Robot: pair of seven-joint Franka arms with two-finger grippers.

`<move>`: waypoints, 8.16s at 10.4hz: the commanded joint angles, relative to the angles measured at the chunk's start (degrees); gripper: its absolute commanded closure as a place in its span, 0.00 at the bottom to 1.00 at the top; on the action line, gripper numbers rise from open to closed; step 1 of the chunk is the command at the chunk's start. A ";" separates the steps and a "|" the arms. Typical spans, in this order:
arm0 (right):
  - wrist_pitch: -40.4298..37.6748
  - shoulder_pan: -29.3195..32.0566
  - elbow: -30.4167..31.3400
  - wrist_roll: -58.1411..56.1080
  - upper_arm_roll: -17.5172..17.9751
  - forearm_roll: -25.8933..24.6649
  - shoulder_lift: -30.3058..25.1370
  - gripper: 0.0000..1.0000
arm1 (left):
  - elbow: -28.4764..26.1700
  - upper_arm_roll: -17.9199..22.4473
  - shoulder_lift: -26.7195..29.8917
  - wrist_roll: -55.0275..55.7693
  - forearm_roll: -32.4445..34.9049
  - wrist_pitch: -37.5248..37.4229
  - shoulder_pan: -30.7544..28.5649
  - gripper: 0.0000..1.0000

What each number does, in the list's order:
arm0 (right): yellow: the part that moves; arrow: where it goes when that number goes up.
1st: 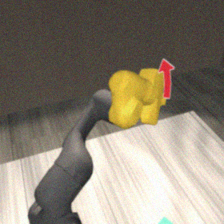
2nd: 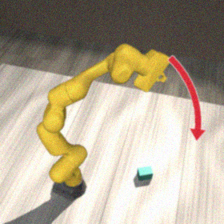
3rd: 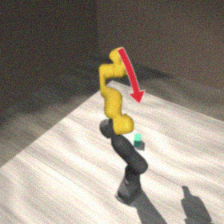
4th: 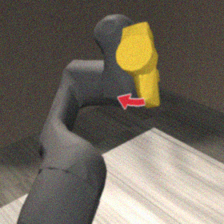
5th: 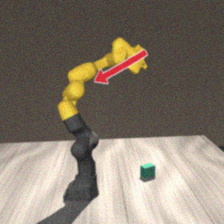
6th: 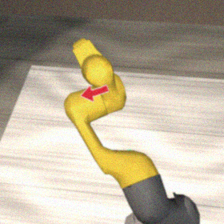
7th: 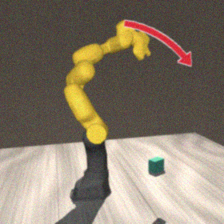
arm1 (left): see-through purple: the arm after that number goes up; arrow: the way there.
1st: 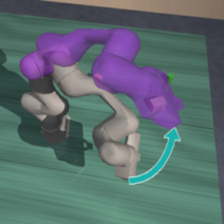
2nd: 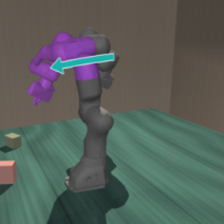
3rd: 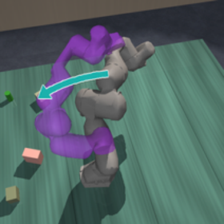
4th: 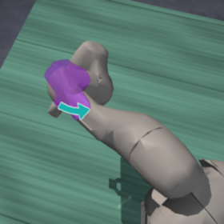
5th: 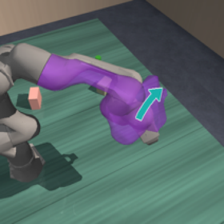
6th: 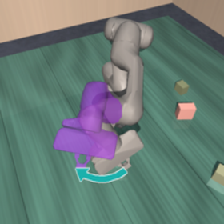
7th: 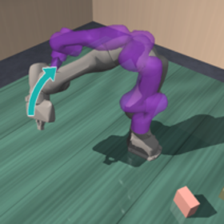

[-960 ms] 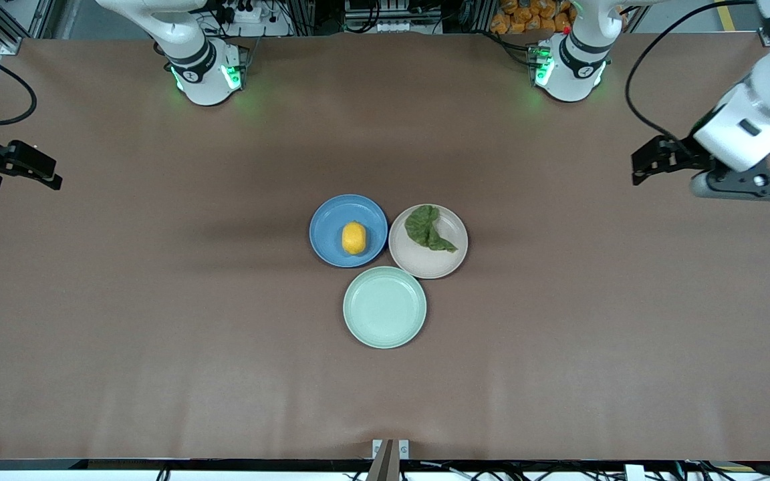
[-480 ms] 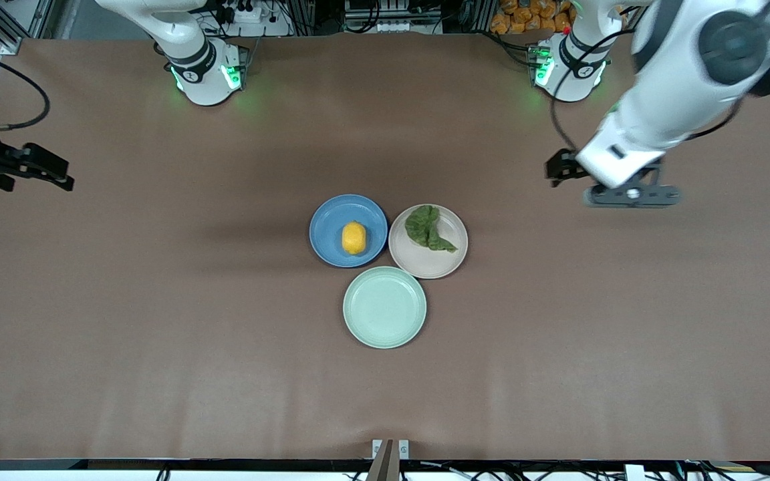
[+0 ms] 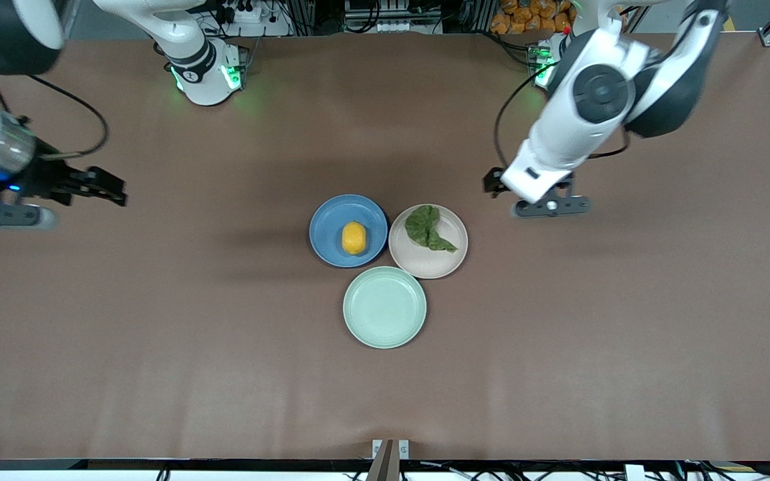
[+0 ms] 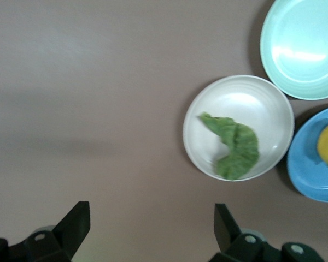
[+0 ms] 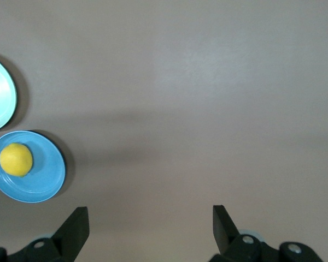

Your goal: Pick lemon and lettuce from blue and beige plates

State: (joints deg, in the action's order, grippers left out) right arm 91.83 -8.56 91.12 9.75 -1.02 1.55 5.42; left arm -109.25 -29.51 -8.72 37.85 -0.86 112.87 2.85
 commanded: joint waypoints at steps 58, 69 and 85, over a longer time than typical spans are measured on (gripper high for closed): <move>37.61 5.73 18.56 -12.27 -0.38 -0.50 17.15 1.00 | 22.15 -7.75 -9.85 -14.47 18.96 -15.30 -22.18 0.00; 39.22 9.71 21.46 -18.80 -0.38 -0.14 16.47 0.00 | 22.85 10.06 6.00 -23.09 5.78 -20.05 -12.80 0.00; 16.57 10.06 13.58 -18.80 -3.64 -1.11 -6.13 0.00 | 22.68 21.07 8.81 -34.91 0.86 -26.82 -2.76 0.00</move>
State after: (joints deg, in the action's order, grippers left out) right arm 111.69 2.05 108.52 -9.24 -4.45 1.26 -0.95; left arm -85.88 -9.21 -1.86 8.27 1.70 87.12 0.11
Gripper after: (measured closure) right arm 0.000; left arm 0.000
